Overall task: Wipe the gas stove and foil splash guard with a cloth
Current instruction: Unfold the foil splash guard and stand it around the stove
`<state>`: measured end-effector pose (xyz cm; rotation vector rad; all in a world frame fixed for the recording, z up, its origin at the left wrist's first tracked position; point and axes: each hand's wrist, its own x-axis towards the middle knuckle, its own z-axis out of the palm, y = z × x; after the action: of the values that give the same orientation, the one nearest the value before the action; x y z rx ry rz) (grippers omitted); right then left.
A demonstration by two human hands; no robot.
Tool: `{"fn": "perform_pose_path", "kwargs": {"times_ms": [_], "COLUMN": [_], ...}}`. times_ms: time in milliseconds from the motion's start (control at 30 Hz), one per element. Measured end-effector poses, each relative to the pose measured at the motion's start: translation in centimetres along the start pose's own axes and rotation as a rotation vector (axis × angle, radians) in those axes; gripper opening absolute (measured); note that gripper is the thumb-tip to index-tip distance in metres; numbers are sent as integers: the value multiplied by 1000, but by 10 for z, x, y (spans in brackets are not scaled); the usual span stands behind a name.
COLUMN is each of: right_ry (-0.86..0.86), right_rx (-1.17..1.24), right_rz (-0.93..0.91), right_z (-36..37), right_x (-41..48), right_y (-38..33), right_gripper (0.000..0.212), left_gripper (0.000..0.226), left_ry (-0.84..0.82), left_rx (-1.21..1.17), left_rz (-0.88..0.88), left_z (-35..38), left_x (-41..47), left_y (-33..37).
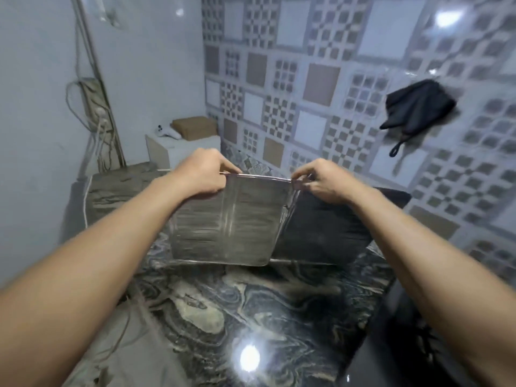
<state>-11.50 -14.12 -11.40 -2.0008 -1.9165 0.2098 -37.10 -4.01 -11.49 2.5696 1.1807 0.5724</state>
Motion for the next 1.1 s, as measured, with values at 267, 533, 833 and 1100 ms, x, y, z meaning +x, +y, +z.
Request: {"fn": "perform_pose_path", "kwargs": {"times_ms": [267, 533, 833, 1100], "right_ry": [17, 53, -1, 3], "right_rx": [-70, -64, 1, 107], "right_rz": [106, 161, 137, 89], "right_z": [14, 9, 5, 7], "right_x": [10, 15, 11, 12], "right_y": [-3, 9, 2, 4], "right_gripper": [34, 30, 69, 73], "left_gripper": [37, 23, 132, 142], "left_ry": [84, 368, 416, 408], "left_rx": [27, -61, -737, -851], "left_rz": [38, -97, -654, -695], "left_z": [26, 58, 80, 88], "left_x": [28, 41, 37, 37], "left_y": [-4, 17, 49, 51]}}
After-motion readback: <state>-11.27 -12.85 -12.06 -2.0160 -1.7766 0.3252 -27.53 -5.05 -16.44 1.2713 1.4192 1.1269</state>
